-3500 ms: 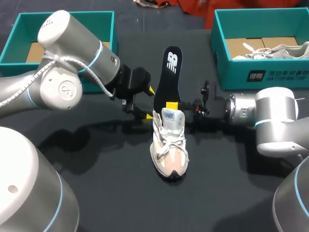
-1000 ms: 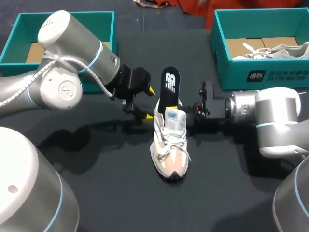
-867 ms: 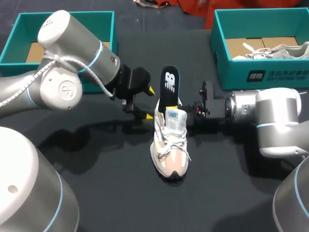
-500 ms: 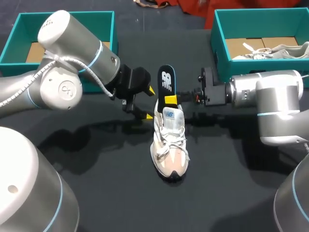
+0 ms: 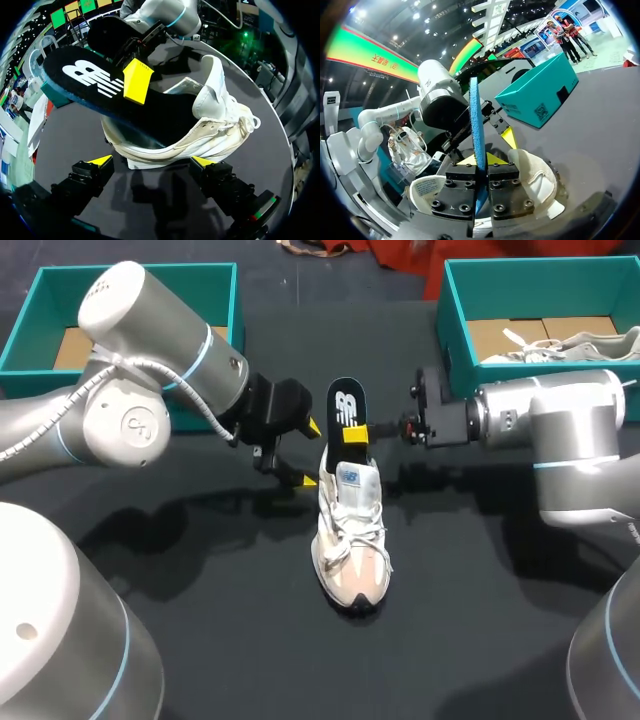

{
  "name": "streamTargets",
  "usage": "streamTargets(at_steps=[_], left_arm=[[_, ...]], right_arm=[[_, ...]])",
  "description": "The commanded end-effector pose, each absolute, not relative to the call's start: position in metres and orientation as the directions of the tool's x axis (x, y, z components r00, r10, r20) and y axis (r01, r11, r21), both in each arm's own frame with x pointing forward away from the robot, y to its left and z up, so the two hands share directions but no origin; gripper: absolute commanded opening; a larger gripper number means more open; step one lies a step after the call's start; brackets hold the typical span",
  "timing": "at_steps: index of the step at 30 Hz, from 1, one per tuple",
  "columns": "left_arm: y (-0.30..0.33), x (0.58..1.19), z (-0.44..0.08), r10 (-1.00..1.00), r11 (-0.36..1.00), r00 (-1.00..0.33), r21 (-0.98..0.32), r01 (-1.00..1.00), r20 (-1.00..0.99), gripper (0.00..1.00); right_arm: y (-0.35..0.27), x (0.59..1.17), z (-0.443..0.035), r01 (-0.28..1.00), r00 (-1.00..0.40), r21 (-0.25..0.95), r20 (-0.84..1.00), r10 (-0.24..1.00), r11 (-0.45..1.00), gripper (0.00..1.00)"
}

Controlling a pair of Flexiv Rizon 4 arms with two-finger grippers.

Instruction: Take the shoe out of the shoebox, open the shoe tongue, remove and reinsert the insole, then place the shoe into the shoebox

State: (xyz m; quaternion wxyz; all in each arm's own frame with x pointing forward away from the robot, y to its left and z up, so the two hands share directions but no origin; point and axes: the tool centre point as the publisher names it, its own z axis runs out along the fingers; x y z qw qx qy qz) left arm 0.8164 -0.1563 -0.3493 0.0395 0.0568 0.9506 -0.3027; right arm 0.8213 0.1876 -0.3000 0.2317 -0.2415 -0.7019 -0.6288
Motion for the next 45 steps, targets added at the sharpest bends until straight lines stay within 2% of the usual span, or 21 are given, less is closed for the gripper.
streamTargets(at_steps=[1, 16, 18, 19, 21, 22, 25, 30, 32, 33, 34, 45], left_arm=[[-0.156, 0.817, -0.350, 0.085, 0.810, -0.990, -0.572, 0.133, -0.109, 1.00], [-0.156, 0.817, -0.350, 0.085, 0.810, -0.990, -0.572, 0.133, -0.109, 1.00], [-0.156, 0.817, -0.350, 0.085, 0.810, -0.990, -0.572, 0.133, -0.109, 1.00], [-0.156, 0.817, -0.350, 0.085, 0.810, -0.990, -0.572, 0.133, -0.109, 1.00], [-0.156, 0.817, -0.350, 0.085, 0.810, -0.990, -0.572, 0.133, -0.109, 1.00], [-0.156, 0.817, -0.350, 0.085, 0.810, -0.990, -0.572, 0.133, -0.109, 1.00], [-0.156, 0.817, -0.350, 0.085, 0.810, -0.990, -0.572, 0.133, -0.109, 1.00], [-0.156, 0.817, -0.350, 0.085, 0.810, -0.990, -0.572, 0.133, -0.109, 1.00], [-0.156, 0.817, -0.350, 0.085, 0.810, -0.990, -0.572, 0.133, -0.109, 1.00], [-0.156, 0.817, -0.350, 0.085, 0.810, -0.990, -0.572, 0.133, -0.109, 1.00], [-0.156, 0.817, -0.350, 0.085, 0.810, -0.990, -0.572, 0.133, -0.109, 1.00], [-0.156, 0.817, -0.350, 0.085, 0.810, -0.990, -0.572, 0.133, -0.109, 1.00]], right_arm=[[0.192, 0.813, -0.310, 0.642, -0.767, 0.762, 0.640, 0.045, 0.084, 0.00], [0.194, 0.782, -0.329, 0.697, -0.717, 0.714, 0.694, 0.064, 0.058, 0.00], [0.194, 0.785, -0.324, 0.686, -0.727, 0.725, 0.683, 0.066, 0.063, 0.27], [0.194, 0.787, -0.319, 0.678, -0.735, 0.732, 0.675, 0.065, 0.067, 0.37], [0.194, 0.792, -0.312, 0.662, -0.750, 0.746, 0.658, 0.068, 0.079, 0.47], [0.194, 0.794, -0.309, 0.653, -0.757, 0.753, 0.650, 0.067, 0.084, 0.47], [0.193, 0.802, -0.300, 0.631, -0.775, 0.769, 0.628, 0.065, 0.105, 0.47], [0.193, 0.814, -0.294, 0.618, -0.785, 0.775, 0.616, 0.060, 0.127, 0.38], [0.193, 0.818, -0.294, 0.620, -0.784, 0.774, 0.618, 0.058, 0.131, 0.24], [0.192, 0.820, -0.295, 0.622, -0.782, 0.772, 0.621, 0.057, 0.133, 0.03], [0.192, 0.821, -0.296, 0.626, -0.779, 0.768, 0.625, 0.055, 0.134, 0.00], [0.193, 0.803, -0.321, 0.687, -0.726, 0.720, 0.686, 0.047, 0.103, 0.00]])
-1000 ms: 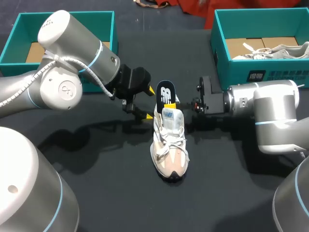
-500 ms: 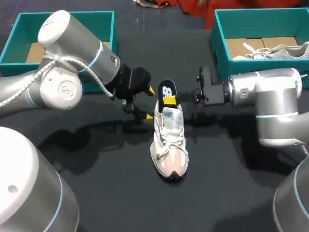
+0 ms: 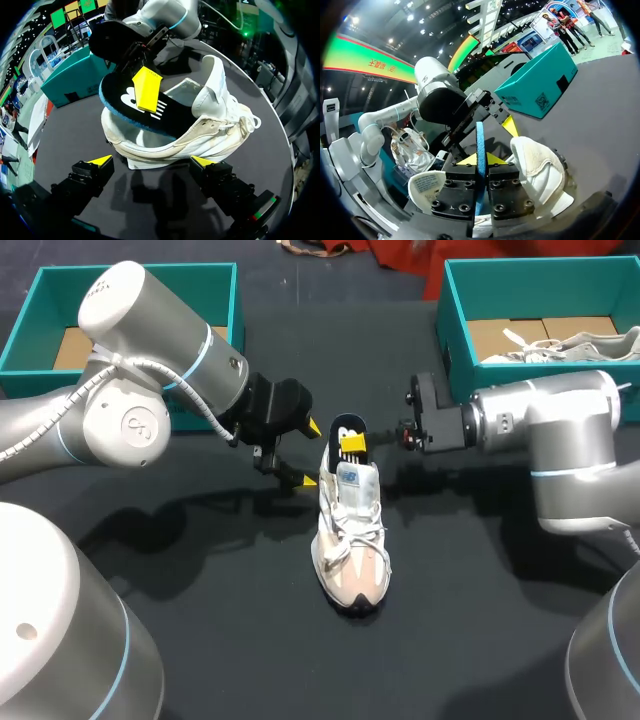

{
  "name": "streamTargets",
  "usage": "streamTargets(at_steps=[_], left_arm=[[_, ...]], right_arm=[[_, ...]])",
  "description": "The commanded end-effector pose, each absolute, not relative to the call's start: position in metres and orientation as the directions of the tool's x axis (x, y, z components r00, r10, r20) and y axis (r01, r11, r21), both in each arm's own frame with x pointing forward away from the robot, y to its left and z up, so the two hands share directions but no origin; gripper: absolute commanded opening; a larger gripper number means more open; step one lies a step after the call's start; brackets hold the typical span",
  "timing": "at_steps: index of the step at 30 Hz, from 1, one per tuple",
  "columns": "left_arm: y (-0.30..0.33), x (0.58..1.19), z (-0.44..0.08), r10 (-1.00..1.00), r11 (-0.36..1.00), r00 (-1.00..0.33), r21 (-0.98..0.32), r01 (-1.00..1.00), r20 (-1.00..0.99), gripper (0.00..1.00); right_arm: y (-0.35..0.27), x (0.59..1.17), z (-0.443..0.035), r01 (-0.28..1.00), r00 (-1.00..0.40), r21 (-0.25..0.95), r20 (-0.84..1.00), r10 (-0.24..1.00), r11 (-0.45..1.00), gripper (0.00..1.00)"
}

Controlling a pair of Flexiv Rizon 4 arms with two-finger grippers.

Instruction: Take the shoe out of the shoebox, open the shoe tongue, remove and reinsert the insole, then place the shoe into the shoebox

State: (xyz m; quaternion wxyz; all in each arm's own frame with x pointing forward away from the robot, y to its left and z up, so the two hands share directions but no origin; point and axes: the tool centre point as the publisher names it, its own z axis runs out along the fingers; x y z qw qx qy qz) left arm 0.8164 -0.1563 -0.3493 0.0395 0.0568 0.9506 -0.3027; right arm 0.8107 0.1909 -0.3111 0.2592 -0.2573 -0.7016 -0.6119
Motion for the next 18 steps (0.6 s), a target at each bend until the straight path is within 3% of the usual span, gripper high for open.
streamTargets(at_steps=[1, 10, 11, 14, 18], left_arm=[[-0.156, 0.817, -0.350, 0.085, 0.810, -0.990, -0.572, 0.133, -0.109, 1.00], [-0.156, 0.817, -0.350, 0.085, 0.810, -0.990, -0.572, 0.133, -0.109, 1.00], [-0.156, 0.817, -0.350, 0.085, 0.810, -0.990, -0.572, 0.133, -0.109, 1.00], [-0.156, 0.817, -0.350, 0.085, 0.810, -0.990, -0.572, 0.133, -0.109, 1.00], [-0.156, 0.817, -0.350, 0.085, 0.810, -0.990, -0.572, 0.133, -0.109, 1.00]], right_arm=[[0.193, 0.799, -0.323, 0.693, -0.720, 0.714, 0.692, 0.050, 0.100, 0.00], [0.191, 0.782, -0.326, 0.712, -0.702, 0.697, 0.708, 0.082, 0.082, 0.00], [0.192, 0.783, -0.323, 0.706, -0.708, 0.703, 0.701, 0.083, 0.085, 0.17], [0.194, 0.789, -0.314, 0.684, -0.730, 0.722, 0.679, 0.083, 0.103, 0.44], [0.195, 0.799, -0.304, 0.656, -0.754, 0.742, 0.651, 0.084, 0.134, 0.45]])
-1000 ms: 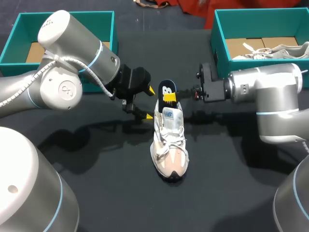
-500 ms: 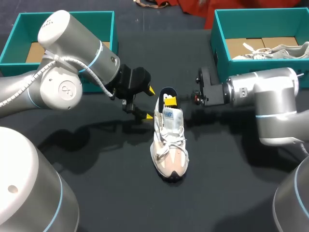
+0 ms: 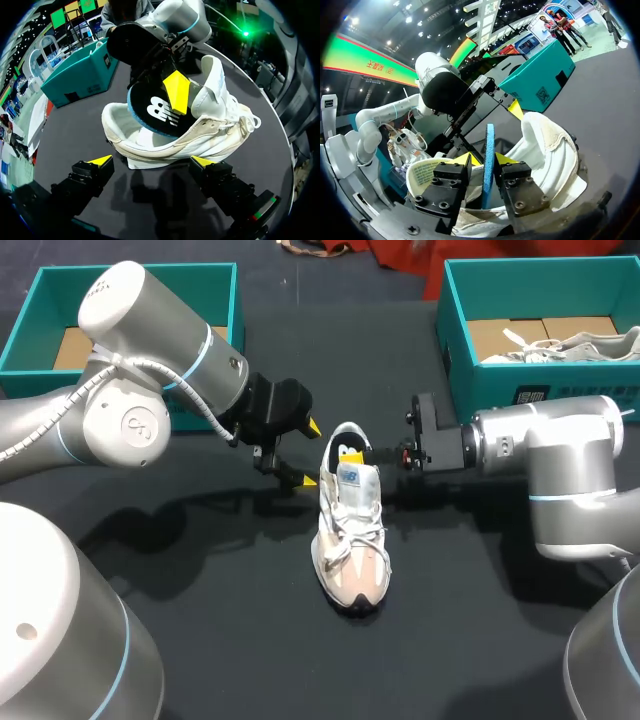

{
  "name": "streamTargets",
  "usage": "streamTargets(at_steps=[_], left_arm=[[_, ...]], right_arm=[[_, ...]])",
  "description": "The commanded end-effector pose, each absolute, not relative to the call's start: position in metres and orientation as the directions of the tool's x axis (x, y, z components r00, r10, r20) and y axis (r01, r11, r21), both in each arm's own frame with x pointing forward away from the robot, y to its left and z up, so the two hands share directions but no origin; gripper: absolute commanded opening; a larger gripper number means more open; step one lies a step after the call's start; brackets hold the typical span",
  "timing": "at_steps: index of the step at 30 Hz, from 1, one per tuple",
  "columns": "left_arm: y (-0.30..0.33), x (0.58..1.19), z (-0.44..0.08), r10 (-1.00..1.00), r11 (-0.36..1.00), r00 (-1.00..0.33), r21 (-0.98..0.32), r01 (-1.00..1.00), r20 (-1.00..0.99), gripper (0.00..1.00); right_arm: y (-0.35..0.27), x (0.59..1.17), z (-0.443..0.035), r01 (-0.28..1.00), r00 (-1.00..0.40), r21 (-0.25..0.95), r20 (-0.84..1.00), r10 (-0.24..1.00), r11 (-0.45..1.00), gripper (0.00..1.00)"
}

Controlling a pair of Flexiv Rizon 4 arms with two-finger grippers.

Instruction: Take the shoe out of the shoebox, open the shoe tongue, remove and reinsert the insole, then place the shoe into the shoebox

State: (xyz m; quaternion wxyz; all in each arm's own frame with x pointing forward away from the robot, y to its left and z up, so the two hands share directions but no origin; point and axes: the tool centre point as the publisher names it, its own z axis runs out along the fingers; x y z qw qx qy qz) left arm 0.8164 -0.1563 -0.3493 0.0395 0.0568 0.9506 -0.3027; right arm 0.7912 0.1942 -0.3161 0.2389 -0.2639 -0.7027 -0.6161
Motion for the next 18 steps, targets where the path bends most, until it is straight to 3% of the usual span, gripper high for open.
streamTargets(at_steps=[1, 7, 9, 10, 11, 18], left_arm=[[-0.156, 0.817, -0.350, 0.085, 0.810, -0.990, -0.572, 0.133, -0.109, 1.00], [-0.156, 0.817, -0.350, 0.085, 0.810, -0.990, -0.572, 0.133, -0.109, 1.00], [-0.156, 0.817, -0.350, 0.085, 0.810, -0.990, -0.572, 0.133, -0.109, 1.00], [-0.156, 0.817, -0.350, 0.085, 0.810, -0.990, -0.572, 0.133, -0.109, 1.00], [-0.156, 0.817, -0.350, 0.085, 0.810, -0.990, -0.572, 0.133, -0.109, 1.00], [-0.156, 0.817, -0.350, 0.085, 0.810, -0.990, -0.572, 0.133, -0.109, 1.00]], right_arm=[[0.195, 0.801, -0.301, 0.651, -0.759, 0.746, 0.646, 0.083, 0.140, 0.45], [0.193, 0.816, -0.294, 0.634, -0.772, 0.757, 0.630, 0.079, 0.158, 0.41], [0.194, 0.821, -0.295, 0.638, -0.769, 0.753, 0.636, 0.074, 0.160, 0.24], [0.194, 0.822, -0.297, 0.642, -0.765, 0.750, 0.640, 0.071, 0.161, 0.04], [0.194, 0.823, -0.299, 0.648, -0.760, 0.744, 0.646, 0.069, 0.163, 0.00], [0.196, 0.814, -0.318, 0.692, -0.720, 0.707, 0.690, 0.070, 0.149, 0.00]])
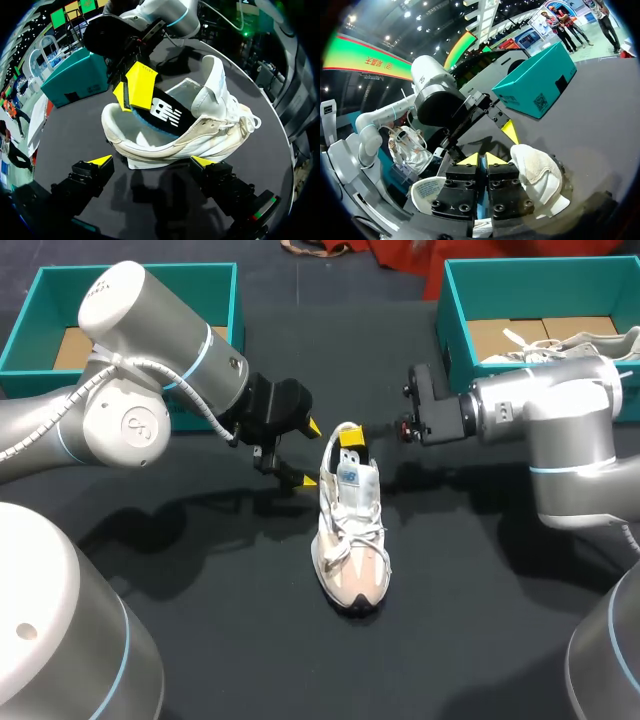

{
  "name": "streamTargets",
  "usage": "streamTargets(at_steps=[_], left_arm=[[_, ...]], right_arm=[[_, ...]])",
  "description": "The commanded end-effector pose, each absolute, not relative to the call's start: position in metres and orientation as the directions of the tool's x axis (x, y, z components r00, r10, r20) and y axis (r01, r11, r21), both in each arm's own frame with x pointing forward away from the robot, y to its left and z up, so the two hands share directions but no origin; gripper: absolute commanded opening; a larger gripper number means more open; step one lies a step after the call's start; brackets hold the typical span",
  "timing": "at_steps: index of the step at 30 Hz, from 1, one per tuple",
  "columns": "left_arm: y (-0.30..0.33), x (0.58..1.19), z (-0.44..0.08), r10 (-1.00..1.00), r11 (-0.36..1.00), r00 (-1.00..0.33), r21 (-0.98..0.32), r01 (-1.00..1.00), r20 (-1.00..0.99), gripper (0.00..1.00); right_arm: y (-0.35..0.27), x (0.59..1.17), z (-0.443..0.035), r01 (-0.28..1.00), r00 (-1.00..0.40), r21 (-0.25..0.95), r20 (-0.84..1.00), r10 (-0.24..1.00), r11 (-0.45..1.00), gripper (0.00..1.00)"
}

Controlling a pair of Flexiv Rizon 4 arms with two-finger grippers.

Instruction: Take the shoe out of the shoebox, open the shoe tongue, remove and reinsert the insole, then place the shoe into the shoebox

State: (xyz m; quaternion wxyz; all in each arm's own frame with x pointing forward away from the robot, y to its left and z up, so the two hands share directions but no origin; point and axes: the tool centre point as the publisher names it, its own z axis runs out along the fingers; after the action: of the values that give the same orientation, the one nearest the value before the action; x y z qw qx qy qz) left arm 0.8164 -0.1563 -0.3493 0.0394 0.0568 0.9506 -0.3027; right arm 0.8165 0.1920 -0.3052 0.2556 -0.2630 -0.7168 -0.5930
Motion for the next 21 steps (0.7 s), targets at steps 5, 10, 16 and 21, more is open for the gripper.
streamTargets(at_steps=[5, 10, 16, 21], left_arm=[[-0.156, 0.817, -0.350, 0.085, 0.810, -0.990, -0.572, 0.133, -0.109, 1.00], [-0.156, 0.817, -0.350, 0.085, 0.810, -0.990, -0.572, 0.133, -0.109, 1.00], [-0.156, 0.814, -0.341, 0.119, 0.804, -0.984, -0.568, 0.175, -0.134, 1.00], [-0.148, 0.812, -0.327, 0.158, 0.796, -0.976, -0.565, 0.217, -0.152, 1.00]], right_arm=[[0.195, 0.797, -0.328, 0.722, -0.691, 0.679, 0.718, 0.087, 0.132, 0.00], [0.195, 0.790, -0.327, 0.730, -0.684, 0.672, 0.722, 0.105, 0.125, 0.00], [0.197, 0.798, -0.309, 0.692, -0.721, 0.702, 0.681, 0.126, 0.169, 0.45], [0.195, 0.806, -0.296, 0.674, -0.738, 0.703, 0.656, 0.157, 0.227, 0.73]])
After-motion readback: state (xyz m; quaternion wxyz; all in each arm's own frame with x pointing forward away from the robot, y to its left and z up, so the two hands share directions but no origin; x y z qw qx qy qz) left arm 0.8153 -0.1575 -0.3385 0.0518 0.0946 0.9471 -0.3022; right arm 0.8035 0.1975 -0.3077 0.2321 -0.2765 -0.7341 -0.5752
